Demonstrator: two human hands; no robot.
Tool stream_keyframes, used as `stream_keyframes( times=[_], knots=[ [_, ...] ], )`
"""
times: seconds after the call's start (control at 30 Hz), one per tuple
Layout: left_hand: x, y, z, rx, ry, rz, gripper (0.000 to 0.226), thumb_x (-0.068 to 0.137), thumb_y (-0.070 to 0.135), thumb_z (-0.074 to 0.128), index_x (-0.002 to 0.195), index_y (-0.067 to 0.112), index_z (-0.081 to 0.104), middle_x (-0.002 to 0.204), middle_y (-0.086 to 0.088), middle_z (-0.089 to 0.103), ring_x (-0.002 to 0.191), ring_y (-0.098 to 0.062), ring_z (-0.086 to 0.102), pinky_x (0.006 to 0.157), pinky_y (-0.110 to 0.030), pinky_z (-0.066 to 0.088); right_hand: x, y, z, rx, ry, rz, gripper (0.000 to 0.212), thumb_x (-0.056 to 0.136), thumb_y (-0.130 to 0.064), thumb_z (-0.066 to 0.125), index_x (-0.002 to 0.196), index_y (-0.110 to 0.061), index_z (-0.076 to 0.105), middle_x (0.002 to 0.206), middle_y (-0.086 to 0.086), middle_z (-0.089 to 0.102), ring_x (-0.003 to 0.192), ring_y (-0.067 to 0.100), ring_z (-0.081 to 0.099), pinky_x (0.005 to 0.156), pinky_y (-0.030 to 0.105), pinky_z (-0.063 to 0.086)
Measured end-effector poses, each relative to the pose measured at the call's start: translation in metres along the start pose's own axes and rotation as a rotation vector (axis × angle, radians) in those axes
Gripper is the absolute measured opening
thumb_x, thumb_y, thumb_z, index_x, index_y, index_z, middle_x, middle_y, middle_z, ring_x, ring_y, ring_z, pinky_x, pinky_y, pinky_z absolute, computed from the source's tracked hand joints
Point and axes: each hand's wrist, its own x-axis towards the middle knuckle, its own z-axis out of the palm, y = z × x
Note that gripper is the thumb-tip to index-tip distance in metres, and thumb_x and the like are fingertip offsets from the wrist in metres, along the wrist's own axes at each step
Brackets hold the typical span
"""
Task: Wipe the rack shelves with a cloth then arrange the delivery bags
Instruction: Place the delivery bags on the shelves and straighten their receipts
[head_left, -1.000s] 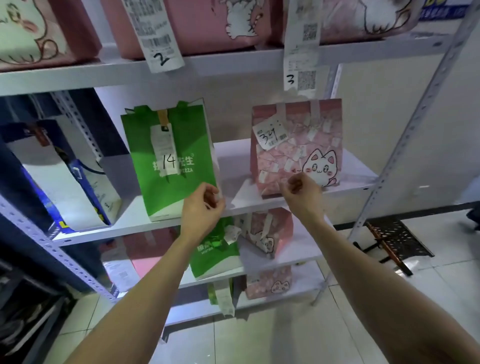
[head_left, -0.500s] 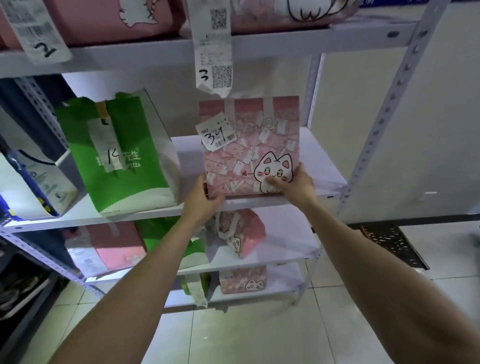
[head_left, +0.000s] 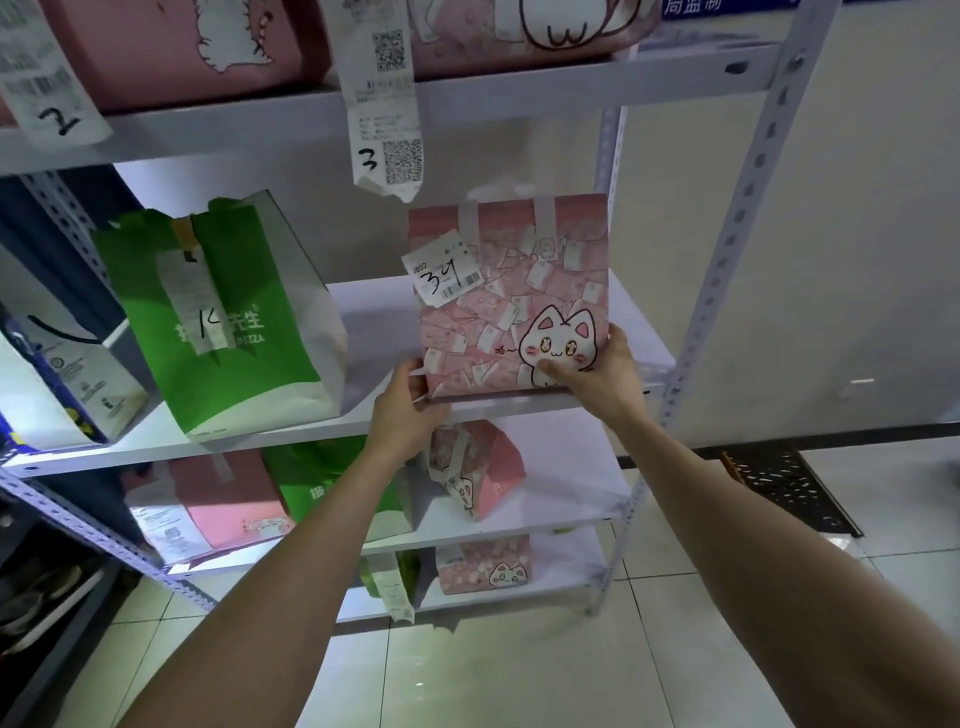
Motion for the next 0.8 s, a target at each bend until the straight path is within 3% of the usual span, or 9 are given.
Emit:
stream_keyframes(
  times=[0.1,0.17,0.23,0.3,0.4,0.47,0.57,0.67,0.8],
  knots=[
    [-0.003,-0.004,-0.009,-0.021,-0.001,-0.023,0.067,0.091,0.02,0.085,0.147,0.032,0.049,0.136,0.007,0.068,0.121,-0.017,0.066,0.103,-0.041,0.059,-0.011,-0.012,0.0,-0.124,0.212,-0.073,0.117,0.065,-0.07,0.086,0.155,-0.018,0.033,0.149,-0.001,0.045,0.139,0.019,0.047,0.115,0.046,0.046],
    [-0.007,-0.009,-0.023,-0.032,0.018,0.011,0.063,0.091,0.021,0.085,0.144,0.029,0.052,0.129,0.005,0.07,0.115,-0.015,0.069,0.095,-0.033,0.061,-0.02,-0.029,0.008,-0.161,0.411,-0.217,0.1,0.073,-0.069,0.079,0.149,-0.018,0.039,0.137,-0.002,0.045,0.131,0.019,0.047,0.111,0.045,0.047],
    [-0.014,-0.017,-0.048,-0.027,0.084,0.05,0.053,0.089,0.027,0.087,0.135,0.026,0.059,0.116,0.008,0.072,0.102,-0.008,0.071,0.083,-0.025,0.06,-0.033,-0.056,0.033,-0.125,0.497,-0.396,0.072,0.08,-0.062,0.077,0.133,-0.023,0.048,0.119,-0.008,0.049,0.111,0.011,0.05,0.099,0.032,0.048],
    [-0.023,-0.032,-0.078,0.0,0.178,0.069,0.04,0.09,0.029,0.086,0.124,0.023,0.065,0.101,0.01,0.074,0.088,-0.002,0.071,0.078,-0.026,0.062,-0.051,-0.08,0.072,-0.09,0.395,-0.564,0.045,0.088,-0.054,0.073,0.118,-0.027,0.054,0.105,-0.012,0.051,0.093,0.004,0.05,0.082,0.023,0.047],
    [-0.038,-0.063,-0.128,0.054,0.353,0.055,0.02,0.088,0.034,0.085,0.097,0.027,0.068,0.078,0.009,0.071,0.069,-0.002,0.066,0.065,-0.027,0.056,-0.076,-0.103,0.141,-0.125,-0.017,-0.57,0.031,0.09,-0.049,0.07,0.111,-0.033,0.054,0.095,-0.016,0.054,0.083,0.004,0.056,0.073,0.03,0.055],
    [-0.046,-0.089,-0.163,0.114,0.469,-0.004,0.025,0.085,0.04,0.084,0.088,0.029,0.062,0.075,0.007,0.067,0.068,-0.008,0.064,0.062,-0.029,0.049,-0.088,-0.107,0.187,-0.202,-0.217,-0.496,0.043,0.089,-0.055,0.072,0.119,-0.029,0.055,0.107,-0.011,0.058,0.093,0.01,0.059,0.083,0.038,0.057],
    [-0.045,-0.123,-0.209,0.196,0.596,-0.057,0.039,0.08,0.042,0.085,0.104,0.028,0.057,0.097,0.003,0.064,0.083,-0.018,0.062,0.074,-0.038,0.054,-0.099,-0.116,0.239,-0.282,-0.314,-0.344,0.083,0.083,-0.064,0.077,0.145,-0.02,0.043,0.142,0.003,0.052,0.123,0.026,0.056,0.103,0.047,0.053],
    [-0.029,-0.146,-0.24,0.118,0.441,-0.06,0.063,0.082,0.032,0.09,0.133,0.023,0.054,0.123,0.001,0.063,0.107,-0.017,0.063,0.091,-0.034,0.053,-0.1,-0.128,0.27,-0.256,-0.343,-0.172,0.104,0.079,-0.061,0.082,0.159,-0.02,0.029,0.159,0.005,0.043,0.141,0.03,0.048,0.114,0.049,0.046],
    [-0.006,-0.162,-0.255,0.09,0.158,0.053,0.056,0.087,0.012,0.081,0.136,0.022,0.058,0.128,0.003,0.07,0.117,-0.018,0.067,0.106,-0.04,0.056,-0.104,-0.13,0.293,-0.259,-0.338,-0.112,0.072,0.085,-0.052,0.082,0.14,-0.017,0.052,0.132,0.003,0.065,0.121,0.026,0.063,0.106,0.048,0.053]
  ],
)
